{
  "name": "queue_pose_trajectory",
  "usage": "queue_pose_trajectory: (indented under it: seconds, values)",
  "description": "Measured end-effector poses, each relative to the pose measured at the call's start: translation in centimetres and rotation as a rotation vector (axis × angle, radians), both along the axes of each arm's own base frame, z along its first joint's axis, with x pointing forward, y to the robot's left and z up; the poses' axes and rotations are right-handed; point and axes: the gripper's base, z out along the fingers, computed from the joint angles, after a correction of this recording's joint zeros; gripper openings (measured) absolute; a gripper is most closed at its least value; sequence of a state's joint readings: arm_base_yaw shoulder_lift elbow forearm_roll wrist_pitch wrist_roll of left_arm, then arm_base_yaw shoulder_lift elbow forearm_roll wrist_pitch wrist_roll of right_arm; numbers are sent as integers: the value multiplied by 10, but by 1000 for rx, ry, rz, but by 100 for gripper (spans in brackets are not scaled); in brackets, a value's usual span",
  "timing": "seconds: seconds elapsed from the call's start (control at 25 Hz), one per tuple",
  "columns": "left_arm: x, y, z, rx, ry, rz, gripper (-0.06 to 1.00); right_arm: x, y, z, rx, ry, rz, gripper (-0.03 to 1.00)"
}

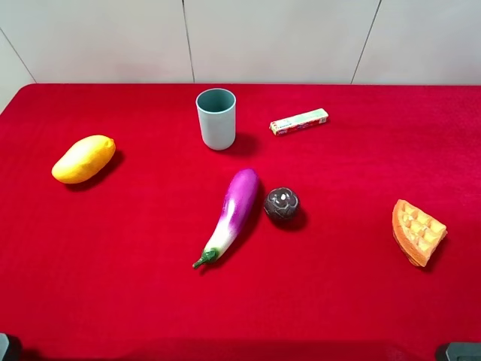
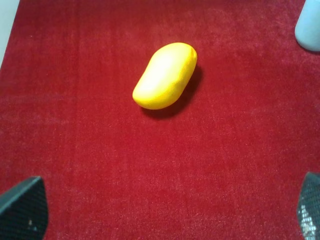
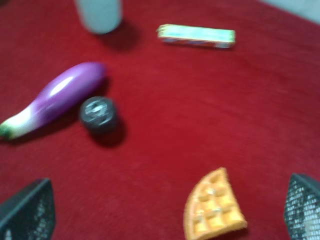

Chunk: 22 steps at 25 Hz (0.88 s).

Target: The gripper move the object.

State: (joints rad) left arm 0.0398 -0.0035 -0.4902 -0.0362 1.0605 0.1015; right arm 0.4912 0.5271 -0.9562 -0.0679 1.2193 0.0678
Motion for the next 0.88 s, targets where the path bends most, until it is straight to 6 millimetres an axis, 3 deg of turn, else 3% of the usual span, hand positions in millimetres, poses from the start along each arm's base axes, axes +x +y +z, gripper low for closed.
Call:
queue_pose_trajectory:
  seconds: [0.24, 0.88]
  values:
    - [0, 0, 0, 0, 0, 0, 99, -13, -15, -4, 20, -57, -192, 69]
    - [0, 0, 0, 0, 0, 0, 99, -52, -26, -80, 65, -229, -354, 69]
